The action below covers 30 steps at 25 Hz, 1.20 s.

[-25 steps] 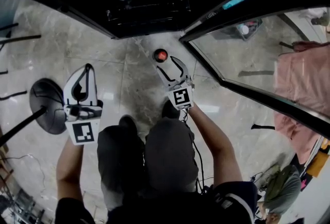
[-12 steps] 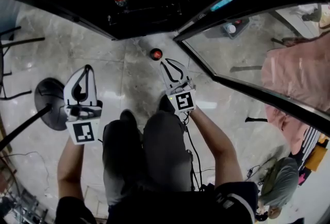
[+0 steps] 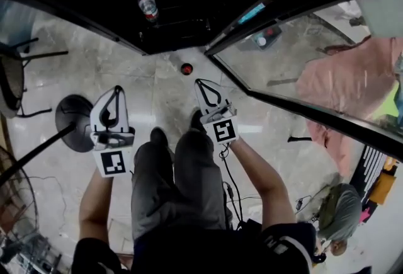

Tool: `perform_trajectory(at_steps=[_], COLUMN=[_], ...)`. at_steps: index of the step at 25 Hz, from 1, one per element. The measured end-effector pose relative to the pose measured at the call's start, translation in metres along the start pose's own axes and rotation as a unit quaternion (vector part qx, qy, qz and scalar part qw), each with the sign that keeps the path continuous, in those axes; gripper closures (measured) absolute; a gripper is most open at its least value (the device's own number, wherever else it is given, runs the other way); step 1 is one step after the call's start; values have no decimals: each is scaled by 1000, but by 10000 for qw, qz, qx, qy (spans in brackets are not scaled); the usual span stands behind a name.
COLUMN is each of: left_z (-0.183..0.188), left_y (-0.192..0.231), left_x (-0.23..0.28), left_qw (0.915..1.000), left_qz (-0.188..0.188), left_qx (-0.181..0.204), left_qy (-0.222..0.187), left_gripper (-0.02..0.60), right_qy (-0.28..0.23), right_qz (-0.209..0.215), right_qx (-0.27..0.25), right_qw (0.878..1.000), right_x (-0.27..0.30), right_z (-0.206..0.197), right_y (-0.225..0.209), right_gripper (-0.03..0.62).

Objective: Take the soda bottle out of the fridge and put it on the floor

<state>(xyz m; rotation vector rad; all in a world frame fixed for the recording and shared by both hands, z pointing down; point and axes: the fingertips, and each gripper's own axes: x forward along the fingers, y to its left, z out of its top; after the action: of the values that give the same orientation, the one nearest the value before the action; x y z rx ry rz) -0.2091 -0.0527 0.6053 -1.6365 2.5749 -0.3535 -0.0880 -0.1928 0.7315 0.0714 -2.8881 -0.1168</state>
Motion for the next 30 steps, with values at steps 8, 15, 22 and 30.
perform_trajectory(at_steps=[8,15,22,30], left_z=[98,193,286,380], left_y=[6,12,14,30], left_x=[-19,-39,-56,-74], left_qw=[9995,9992,9984,9969], left_qz=[125,190,342,619], left_qx=[-271,-361,-455,-435], left_qy=[35,0,-31,-237], left_gripper=[558,558,558,558], right_qy=[-202,-339,-389,-588], right_qz=[-135,-291,-414,-475], right_qx=[189,400,495,454], right_qw=[9995,9982,9972,9961], right_x=[-47,-94,-146,-188], right_z=[120,228,331,433], right_y=[-4,-10,-28,-36], right_gripper=[574,574,574,574])
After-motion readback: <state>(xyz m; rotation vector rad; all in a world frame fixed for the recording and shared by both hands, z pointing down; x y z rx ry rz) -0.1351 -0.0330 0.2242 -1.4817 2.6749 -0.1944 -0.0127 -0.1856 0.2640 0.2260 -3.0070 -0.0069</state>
